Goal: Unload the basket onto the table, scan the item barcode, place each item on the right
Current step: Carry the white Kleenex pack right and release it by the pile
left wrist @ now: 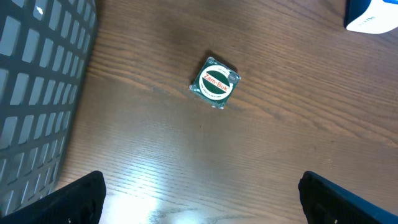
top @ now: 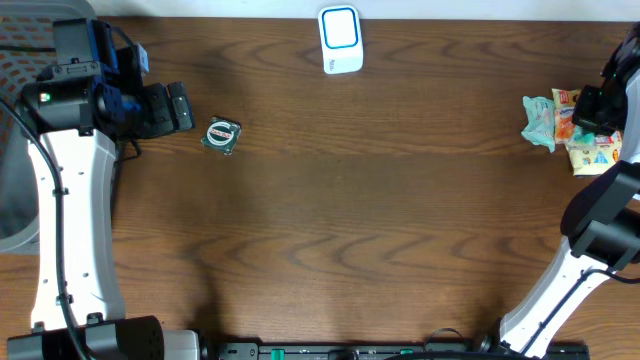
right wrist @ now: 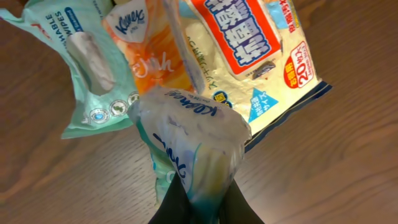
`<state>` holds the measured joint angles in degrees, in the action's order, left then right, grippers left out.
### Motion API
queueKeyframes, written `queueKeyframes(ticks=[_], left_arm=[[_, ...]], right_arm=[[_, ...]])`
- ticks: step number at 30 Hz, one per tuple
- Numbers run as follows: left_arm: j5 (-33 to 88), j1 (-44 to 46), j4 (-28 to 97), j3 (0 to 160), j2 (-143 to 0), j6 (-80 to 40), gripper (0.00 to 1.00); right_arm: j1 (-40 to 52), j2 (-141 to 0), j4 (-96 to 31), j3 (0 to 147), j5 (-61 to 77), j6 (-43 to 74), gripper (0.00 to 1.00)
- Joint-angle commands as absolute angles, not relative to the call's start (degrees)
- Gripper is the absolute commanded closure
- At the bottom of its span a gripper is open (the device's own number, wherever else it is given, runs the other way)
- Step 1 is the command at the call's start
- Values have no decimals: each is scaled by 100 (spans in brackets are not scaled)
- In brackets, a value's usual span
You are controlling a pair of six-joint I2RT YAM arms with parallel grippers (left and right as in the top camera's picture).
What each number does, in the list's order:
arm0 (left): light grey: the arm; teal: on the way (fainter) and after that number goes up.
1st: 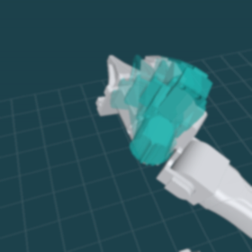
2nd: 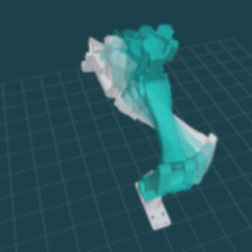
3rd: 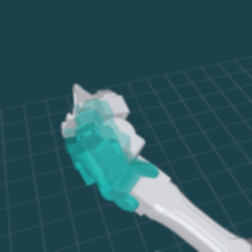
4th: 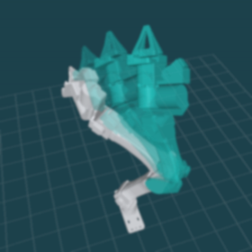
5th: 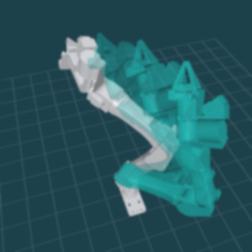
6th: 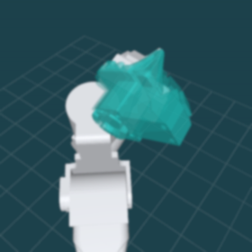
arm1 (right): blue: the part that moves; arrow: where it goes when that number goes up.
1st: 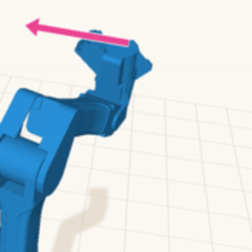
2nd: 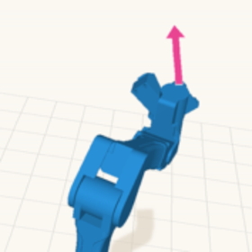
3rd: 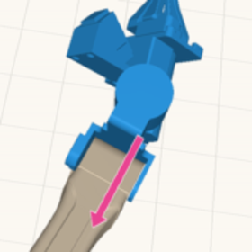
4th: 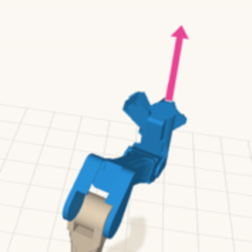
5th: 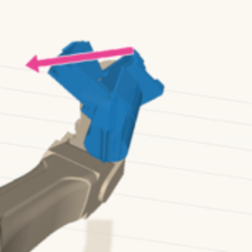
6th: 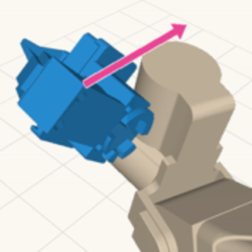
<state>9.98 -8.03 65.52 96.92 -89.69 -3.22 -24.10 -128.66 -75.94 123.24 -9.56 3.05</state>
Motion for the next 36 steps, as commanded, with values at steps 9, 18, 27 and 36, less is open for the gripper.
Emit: queueKeyframes(ticks=[9,18,27,36], left_arm=[[985,-808,6554,9677,-8989,-373,2],[985,-805,6554,9677,-8989,-373,2],[985,-805,6554,9677,-8989,-373,2],[985,-805,6554,9677,-8989,-373,2]], right_arm=[[-2346,-12967,-7612,11902,-871,425,75],[-1831,-12831,-7627,12007,-91,425,65],[-1474,-12772,-9439,11740,-714,423,99],[-1710,-12772,-8941,10573,-1315,895,96]])
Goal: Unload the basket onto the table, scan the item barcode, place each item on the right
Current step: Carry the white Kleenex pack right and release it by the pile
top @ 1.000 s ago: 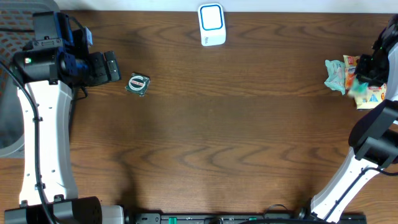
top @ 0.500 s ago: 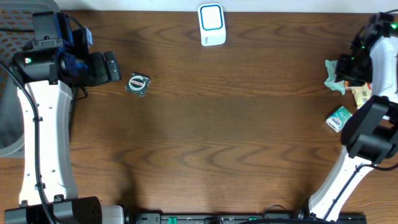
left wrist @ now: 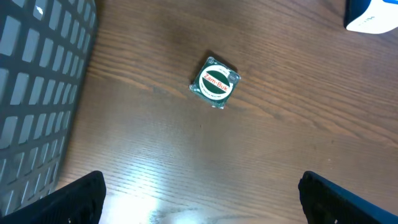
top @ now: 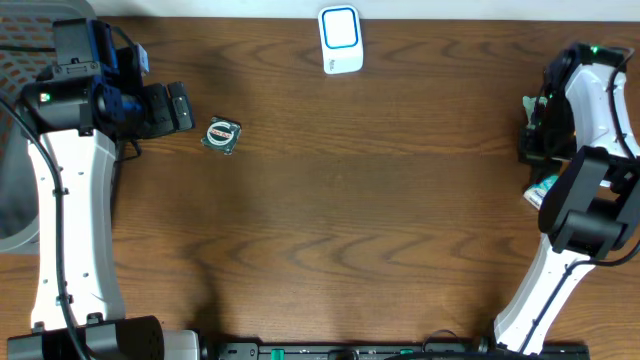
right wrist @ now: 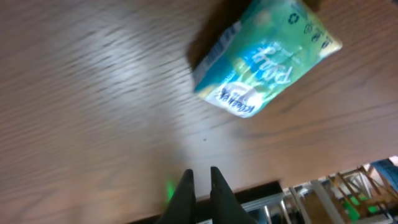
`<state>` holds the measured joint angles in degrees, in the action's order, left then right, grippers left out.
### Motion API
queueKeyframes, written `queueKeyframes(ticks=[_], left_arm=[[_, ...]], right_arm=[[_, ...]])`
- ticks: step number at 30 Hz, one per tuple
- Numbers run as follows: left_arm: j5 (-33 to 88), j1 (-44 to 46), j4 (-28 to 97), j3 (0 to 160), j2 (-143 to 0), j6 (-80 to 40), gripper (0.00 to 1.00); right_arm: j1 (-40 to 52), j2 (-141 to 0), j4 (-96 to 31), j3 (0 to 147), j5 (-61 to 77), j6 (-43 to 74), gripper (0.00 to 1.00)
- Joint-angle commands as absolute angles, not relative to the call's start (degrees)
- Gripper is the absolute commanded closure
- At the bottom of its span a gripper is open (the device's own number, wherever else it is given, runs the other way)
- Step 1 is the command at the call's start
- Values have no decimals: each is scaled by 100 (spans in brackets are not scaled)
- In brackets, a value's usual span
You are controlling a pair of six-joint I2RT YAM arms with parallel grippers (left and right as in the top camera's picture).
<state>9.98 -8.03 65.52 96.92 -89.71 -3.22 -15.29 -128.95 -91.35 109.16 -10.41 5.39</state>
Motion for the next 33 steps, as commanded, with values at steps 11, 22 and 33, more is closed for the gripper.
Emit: queueKeyframes(ticks=[11,22,33], left_arm=[[985,-805,6554,9677,-8989,-373,2],[985,-805,6554,9677,-8989,-373,2],[985,-805,6554,9677,-8989,-373,2]], right_arm=[[-2145,-12772,-7616,9911,-1398,1483,98],[-2003,-12770,-7260,10785,-701,1472,93],[-1594,-12770,-8073,12619,2495,1201,85]])
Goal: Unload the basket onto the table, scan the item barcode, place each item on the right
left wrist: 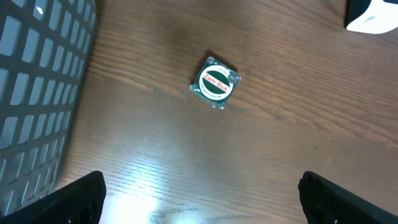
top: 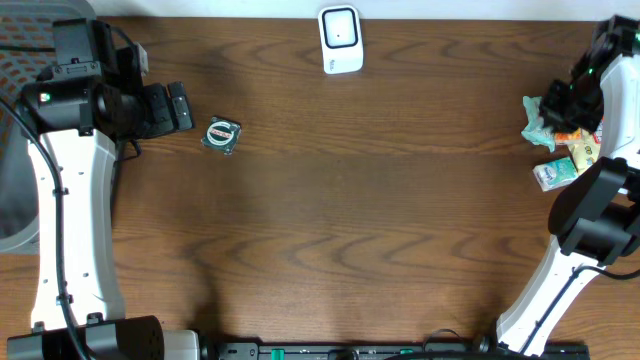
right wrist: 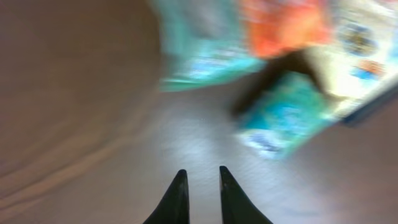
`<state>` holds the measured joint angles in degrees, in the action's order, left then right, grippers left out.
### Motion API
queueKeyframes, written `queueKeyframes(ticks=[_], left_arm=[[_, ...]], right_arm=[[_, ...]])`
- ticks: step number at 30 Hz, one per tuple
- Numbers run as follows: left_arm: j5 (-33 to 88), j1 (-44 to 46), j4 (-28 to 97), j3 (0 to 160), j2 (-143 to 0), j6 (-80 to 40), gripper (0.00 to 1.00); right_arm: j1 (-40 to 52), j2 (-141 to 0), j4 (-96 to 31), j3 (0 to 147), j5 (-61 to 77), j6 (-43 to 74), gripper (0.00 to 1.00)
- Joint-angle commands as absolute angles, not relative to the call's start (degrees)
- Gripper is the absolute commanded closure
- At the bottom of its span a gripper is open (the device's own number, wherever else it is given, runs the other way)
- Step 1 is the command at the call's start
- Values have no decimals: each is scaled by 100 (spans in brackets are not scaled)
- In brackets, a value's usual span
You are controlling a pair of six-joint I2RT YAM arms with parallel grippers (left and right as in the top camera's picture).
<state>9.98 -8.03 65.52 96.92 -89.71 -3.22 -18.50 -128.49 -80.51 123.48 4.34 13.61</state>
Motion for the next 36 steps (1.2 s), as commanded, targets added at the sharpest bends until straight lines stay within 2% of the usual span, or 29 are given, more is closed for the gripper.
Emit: queueKeyframes(ticks=[1,2,4,6,9,11,15,17,22,25,29,36], left_arm=[[985,-805,6554,9677,-8989,-373,2],[985,-805,6554,9677,-8989,-373,2],[985,-805,6554,9677,-8989,-373,2],[985,-805,6554,9677,-8989,-373,2],[985,-805,6554,9677,-8989,-373,2],[985,-805,6554,9677,-8989,-373,2],[985,-805,6554,9677,-8989,-373,2],[985,-805,6554,9677,-8989,-373,2],[985,-808,6554,9677,-8989,-373,2],[985,-805,6554,9677,-8989,-373,2],[985,-805,6554,9677,-8989,-373,2],[985,-808,6539,9677,-8989,-373,2]], right_arm=[[-1507,-12770,-8016,12621,3361,1050,83],[-1404,-12772,-7915,12613,4066,880,73],[-1013,-12772,-7513,12545,5033,515,38],[-502,-12772,-7006,12545,4995,508,1],[521,-12774,-6141,12545,4362,974,1],[1599,-12805,-5087,12545,3299,1909,1],[2840,-12929,-4110,12545,1398,2456,1],[3347,-12973,-3933,12545,482,2530,1],[3913,-12934,-4211,12558,-1347,2600,1],[3822,-12774,-4757,12558,-1874,2744,1],[3249,-12396,-5881,12558,-2311,2740,1],[1409,-12219,-7666,12543,-2456,2655,1]])
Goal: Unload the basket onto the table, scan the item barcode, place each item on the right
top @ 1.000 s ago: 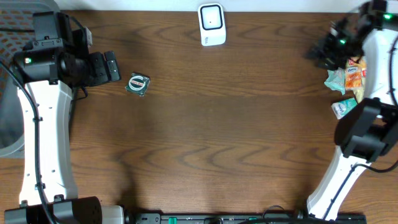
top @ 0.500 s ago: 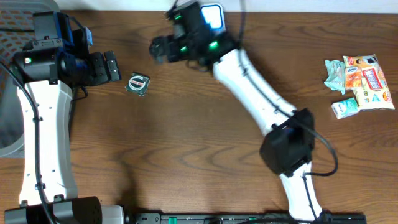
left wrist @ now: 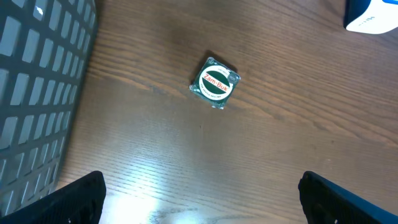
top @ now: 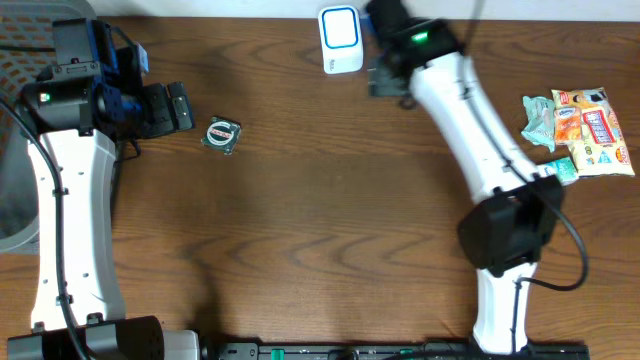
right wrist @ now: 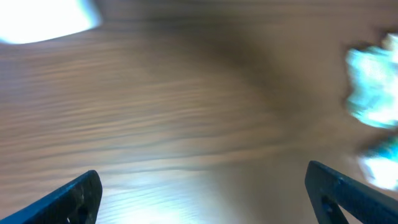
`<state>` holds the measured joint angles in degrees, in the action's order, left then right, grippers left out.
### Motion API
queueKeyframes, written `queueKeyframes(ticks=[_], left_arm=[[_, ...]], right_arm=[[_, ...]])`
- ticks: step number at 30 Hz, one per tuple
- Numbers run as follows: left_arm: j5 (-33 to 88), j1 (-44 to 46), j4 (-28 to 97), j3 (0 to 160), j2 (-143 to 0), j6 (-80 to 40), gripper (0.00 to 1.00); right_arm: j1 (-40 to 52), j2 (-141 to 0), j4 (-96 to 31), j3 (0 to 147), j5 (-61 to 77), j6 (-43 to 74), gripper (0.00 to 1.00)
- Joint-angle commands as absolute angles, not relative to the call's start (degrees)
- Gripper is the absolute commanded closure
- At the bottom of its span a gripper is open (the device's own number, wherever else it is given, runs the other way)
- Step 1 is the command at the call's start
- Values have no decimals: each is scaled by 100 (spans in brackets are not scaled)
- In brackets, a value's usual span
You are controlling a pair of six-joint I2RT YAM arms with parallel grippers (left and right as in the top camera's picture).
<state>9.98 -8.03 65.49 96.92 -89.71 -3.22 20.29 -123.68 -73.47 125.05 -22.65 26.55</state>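
A small green and white round tin (top: 221, 134) lies on the brown table near my left gripper (top: 180, 107). In the left wrist view the tin (left wrist: 215, 83) sits ahead of my open left gripper (left wrist: 202, 200), nothing between its fingers (left wrist: 81, 196). The white scanner (top: 340, 40) with a blue face stands at the back centre. My right gripper (top: 385, 78) hovers just right of it. The right wrist view is blurred: the right gripper (right wrist: 205, 193) is wide open and empty, and the scanner (right wrist: 43, 15) is a white smear at top left.
A pile of tissue and wipe packets (top: 577, 128) lies at the far right edge, with a small green pack (top: 560, 170) beside it. A grey mesh basket (left wrist: 37, 81) stands left of the tin. The right arm spans the table from front right to back centre.
My right arm has gone from the packet pile at the far right to beside the scanner at the back centre, and its fingers, close together before, are now wide open. The left arm is unchanged.
My right gripper was shut on a tissue pack above the pile. Then that pack lay on the table with the fingers closed and empty. The gripper then hovered over the pile, and now stands open by the scanner. The tin and left gripper stayed put.
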Motion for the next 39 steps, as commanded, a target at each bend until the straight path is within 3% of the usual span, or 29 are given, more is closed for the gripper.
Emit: queueKeyframes(ticks=[1,11,14,16,22,26,31,35,39], left_arm=[[985,-805,6532,9677,-8989,-373,2],[1109,-801,6283,9677,-8989,-679,2],[2897,-733,6208,9675,-8995,-843,2],[3225,-585,6123,9675,-8995,-543,2],[1820,108,6095,9675,-8997,-456,2],[1529,353,5907,9651,-9013,-449,2],[1481,464,5693,9579,-9251,-191,2],[209,471,5992,9579,-9640,-211,2],[80,469,5520,9579,-10033,-56,2]], right_arm=[[1232,-12219,-7791,12543,-2370,2655,1],[-58,-12219,-8060,12543,-1590,2652,1],[-163,-12219,-8060,12543,-1590,2655,1],[-163,-12219,-8060,12543,-1590,2655,1],[-141,-12219,-8060,12543,-1590,2655,1],[-141,-12219,-8060,12543,-1590,2652,1],[-141,-12219,-8060,12543,-1590,2655,1],[-141,-12219,-8060,12543,-1590,2655,1],[-141,-12219,-8060,12543,-1590,2652,1]])
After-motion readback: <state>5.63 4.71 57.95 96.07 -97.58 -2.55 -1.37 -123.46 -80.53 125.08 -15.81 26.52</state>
